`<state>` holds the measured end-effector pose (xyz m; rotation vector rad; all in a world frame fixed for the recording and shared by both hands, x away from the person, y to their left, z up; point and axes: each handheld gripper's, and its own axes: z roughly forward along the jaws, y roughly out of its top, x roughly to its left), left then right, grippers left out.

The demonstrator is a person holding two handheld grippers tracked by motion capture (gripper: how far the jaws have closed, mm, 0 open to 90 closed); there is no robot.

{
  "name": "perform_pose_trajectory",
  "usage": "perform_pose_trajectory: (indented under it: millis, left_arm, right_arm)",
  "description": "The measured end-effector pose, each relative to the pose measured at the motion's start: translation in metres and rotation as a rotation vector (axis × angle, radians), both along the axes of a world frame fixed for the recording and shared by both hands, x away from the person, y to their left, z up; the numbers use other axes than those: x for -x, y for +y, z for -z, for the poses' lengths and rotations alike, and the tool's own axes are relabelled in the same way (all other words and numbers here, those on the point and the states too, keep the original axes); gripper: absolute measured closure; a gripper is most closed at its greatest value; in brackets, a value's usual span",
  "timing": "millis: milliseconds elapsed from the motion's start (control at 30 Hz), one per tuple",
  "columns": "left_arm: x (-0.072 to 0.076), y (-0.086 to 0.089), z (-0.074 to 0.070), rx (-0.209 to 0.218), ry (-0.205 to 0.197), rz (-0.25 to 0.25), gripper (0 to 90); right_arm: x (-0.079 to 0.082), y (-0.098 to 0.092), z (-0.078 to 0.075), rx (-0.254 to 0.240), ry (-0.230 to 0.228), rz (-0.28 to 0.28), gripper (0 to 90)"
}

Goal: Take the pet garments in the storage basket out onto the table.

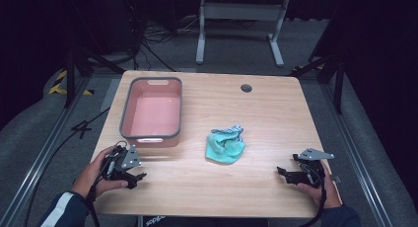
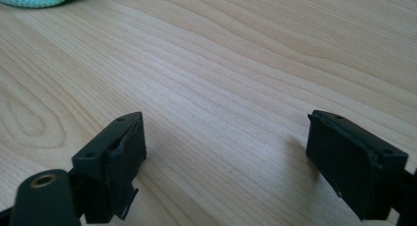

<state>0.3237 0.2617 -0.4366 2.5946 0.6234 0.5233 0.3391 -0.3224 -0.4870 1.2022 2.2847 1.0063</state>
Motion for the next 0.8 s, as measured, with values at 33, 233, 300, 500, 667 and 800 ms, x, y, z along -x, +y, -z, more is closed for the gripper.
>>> perform_pose_trajectory:
  millis: [33,233,300,500,667,800]
  left_arm:
    - [0.001,0.007,0.004,0.021,0.003,-0.018,19.9]
    - [0.003,0.020,0.015,0.082,0.019,-0.047,19.1]
    - [0.002,0.029,0.020,0.109,0.023,-0.059,19.0]
    - [0.001,0.045,0.032,0.203,0.064,-0.085,17.8]
    - [0.003,0.060,0.046,0.358,0.074,-0.146,15.0]
    - [0.005,0.059,0.046,0.361,0.071,-0.169,14.8]
  right_arm:
    - [0.000,0.000,0.000,0.000,0.000,0.000,15.4]
    - [0.000,0.000,0.000,0.000,0.000,0.000,15.4]
    - [0.000,0.000,0.000,0.000,0.000,0.000,15.4]
    - [0.000,0.000,0.000,0.000,0.000,0.000,15.5]
    - [0.000,0.000,0.000,0.000,0.000,0.000,15.5]
    - [0.000,0.000,0.000,0.000,0.001,0.000,15.5]
